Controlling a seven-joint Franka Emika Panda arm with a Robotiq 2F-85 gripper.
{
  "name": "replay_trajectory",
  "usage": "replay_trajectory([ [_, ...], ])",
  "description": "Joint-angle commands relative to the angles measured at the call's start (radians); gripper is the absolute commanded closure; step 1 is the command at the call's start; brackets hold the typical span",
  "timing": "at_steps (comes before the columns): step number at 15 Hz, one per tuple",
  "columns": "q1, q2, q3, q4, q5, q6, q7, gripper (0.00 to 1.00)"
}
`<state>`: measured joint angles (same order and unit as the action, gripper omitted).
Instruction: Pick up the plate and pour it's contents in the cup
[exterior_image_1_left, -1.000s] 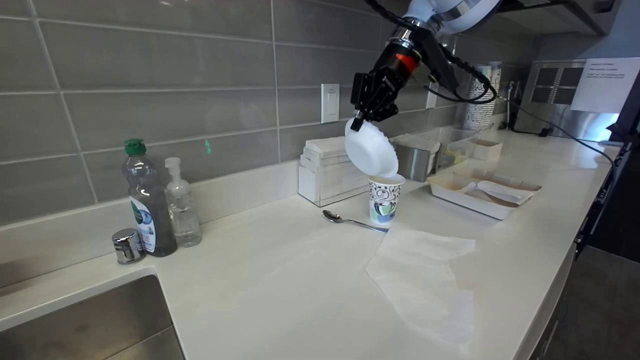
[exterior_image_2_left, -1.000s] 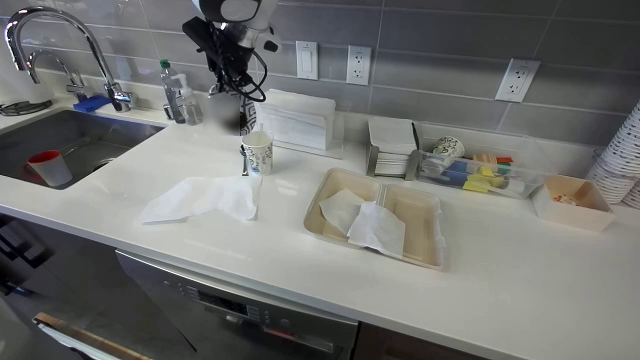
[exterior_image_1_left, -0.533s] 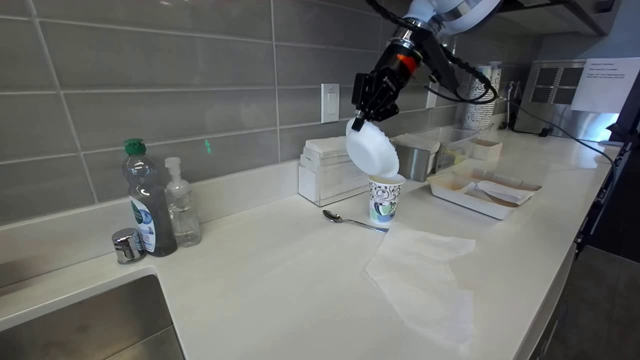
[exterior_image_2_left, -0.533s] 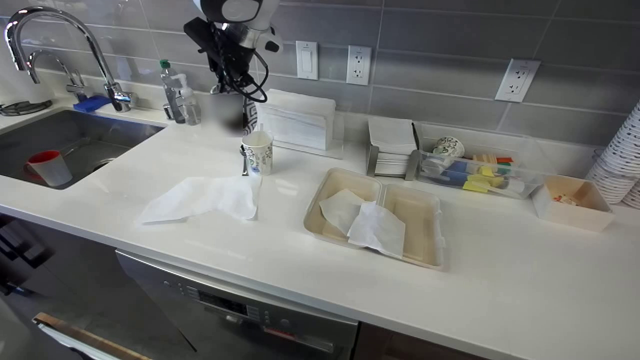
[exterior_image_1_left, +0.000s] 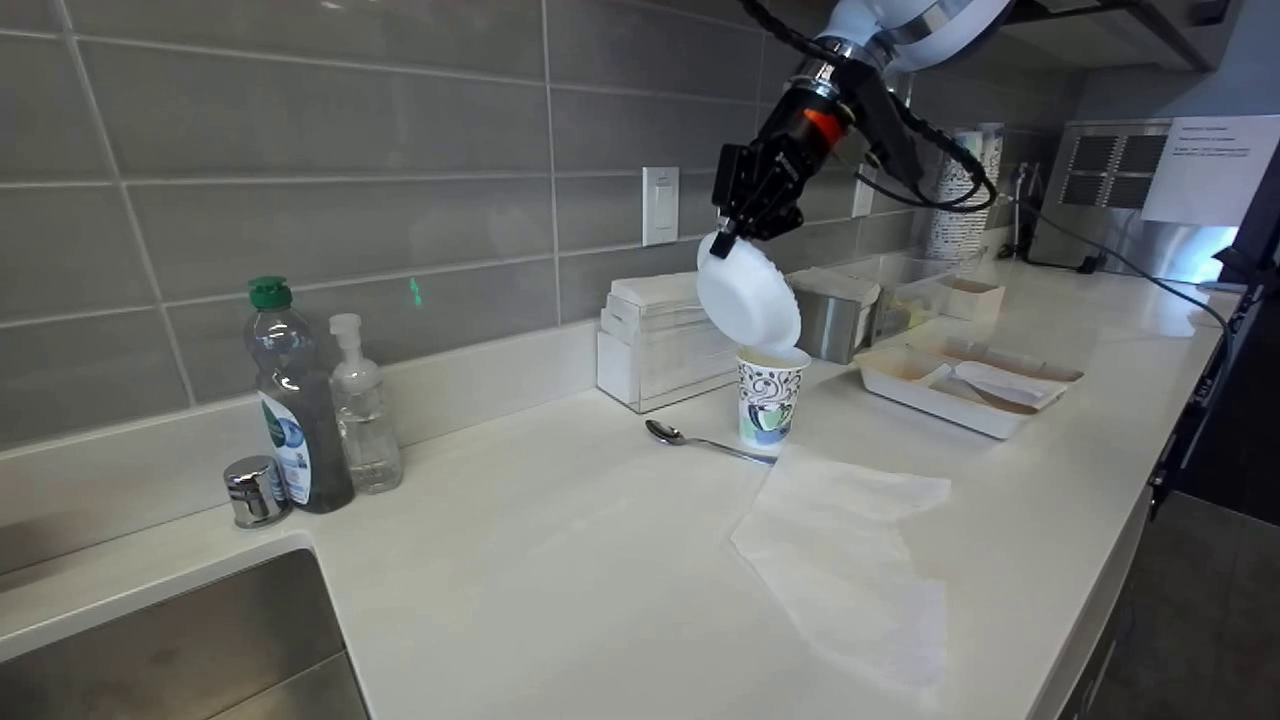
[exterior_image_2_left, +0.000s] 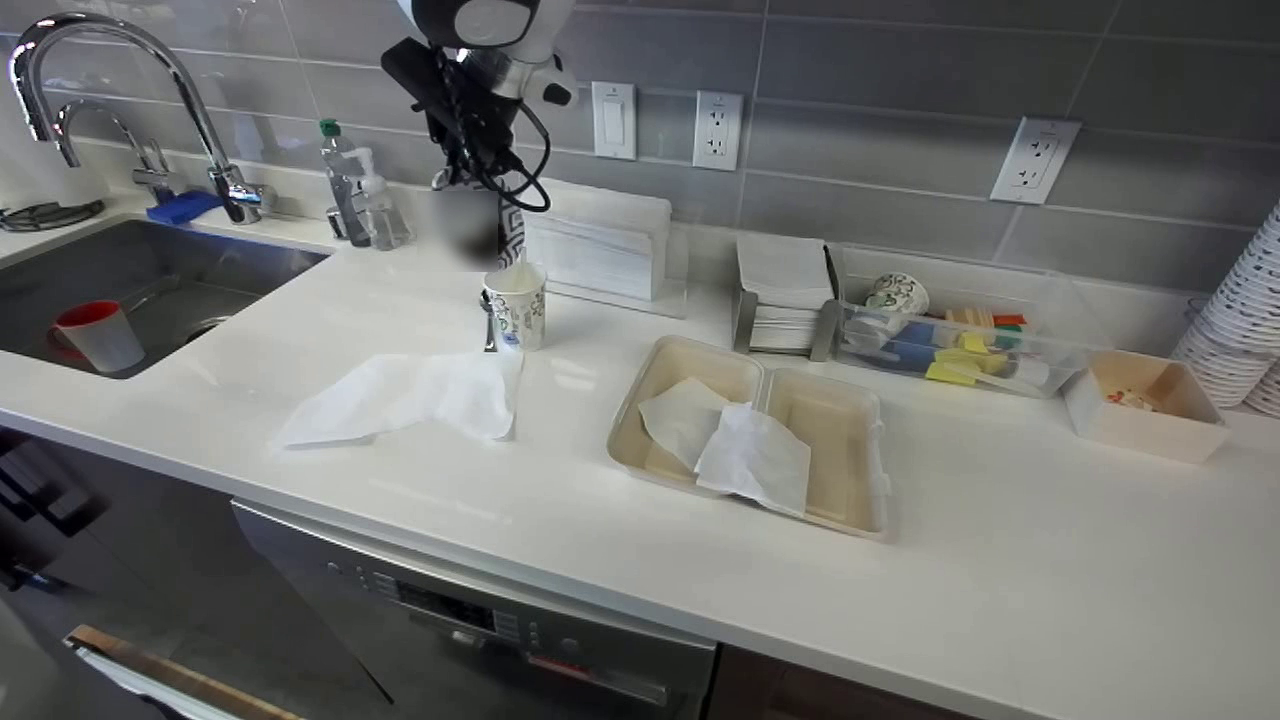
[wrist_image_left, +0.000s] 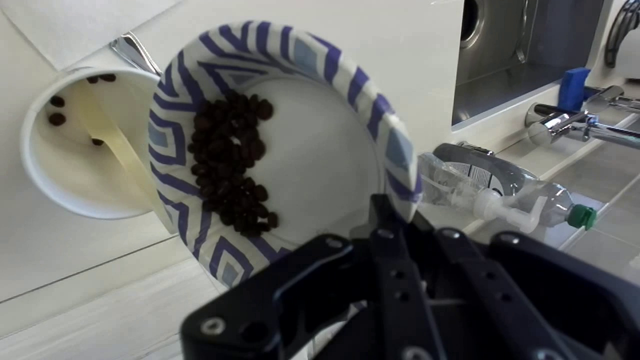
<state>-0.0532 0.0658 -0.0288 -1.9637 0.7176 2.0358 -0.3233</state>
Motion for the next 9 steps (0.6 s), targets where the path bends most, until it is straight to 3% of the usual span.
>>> replay_trajectory([
  [1,-0.012,-0.016,-0.005,-0.015,0.058,-0.041,-0.062,0.99],
  [9,-0.027,-0.019,-0.021,-0.022,0.104,-0.095,-0.109,0.99],
])
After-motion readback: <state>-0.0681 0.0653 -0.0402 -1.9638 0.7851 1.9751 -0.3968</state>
